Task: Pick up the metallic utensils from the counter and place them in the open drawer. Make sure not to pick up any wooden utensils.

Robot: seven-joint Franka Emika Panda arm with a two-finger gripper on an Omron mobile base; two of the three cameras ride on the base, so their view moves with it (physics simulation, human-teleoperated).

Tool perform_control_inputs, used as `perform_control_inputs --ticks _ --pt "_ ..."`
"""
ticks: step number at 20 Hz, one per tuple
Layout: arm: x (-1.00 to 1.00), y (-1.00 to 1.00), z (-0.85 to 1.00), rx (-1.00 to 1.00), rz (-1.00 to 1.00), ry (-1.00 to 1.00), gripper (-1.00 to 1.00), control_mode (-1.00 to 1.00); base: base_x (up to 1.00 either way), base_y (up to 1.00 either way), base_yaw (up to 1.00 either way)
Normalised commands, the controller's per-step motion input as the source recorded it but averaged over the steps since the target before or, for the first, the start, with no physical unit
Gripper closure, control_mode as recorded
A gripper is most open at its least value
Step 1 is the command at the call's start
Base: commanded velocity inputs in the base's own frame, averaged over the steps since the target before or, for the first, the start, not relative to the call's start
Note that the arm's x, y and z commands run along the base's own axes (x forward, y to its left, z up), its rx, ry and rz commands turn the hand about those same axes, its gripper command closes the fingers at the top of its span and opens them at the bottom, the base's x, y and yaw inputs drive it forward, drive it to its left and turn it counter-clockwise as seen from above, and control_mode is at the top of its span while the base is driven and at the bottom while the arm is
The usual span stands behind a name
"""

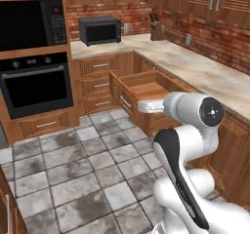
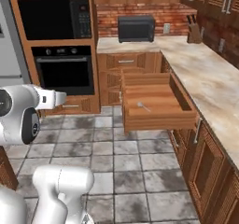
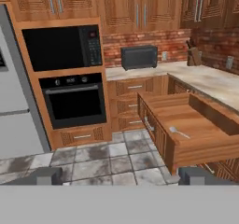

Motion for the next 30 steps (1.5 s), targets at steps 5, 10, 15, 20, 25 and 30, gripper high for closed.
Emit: perform_control_inputs --ticks 5,10,15,20,25,30 --pt "0.00 0.00 0.00 0.00 0.00 0.00 -1.00 1.00 0.88 0.65 0.45" --pt "0.00 0.00 0.00 0.00 0.00 0.00 -1.00 1.00 1.00 0.18 0.49" --pt "0.00 0.00 0.00 0.00 0.00 0.00 -1.00 1.00 1.00 0.19 0.21" --pt "0.00 0.00 0.00 0.00 0.00 0.00 -1.00 1.00 1.00 0.14 0.00" --pt "0.00 0.00 0.00 0.00 0.00 0.00 -1.00 1.00 1.00 0.92 0.02" --pt "0.00 0.00 0.00 0.00 0.00 0.00 -1.00 1.00 1.00 0.81 0.23"
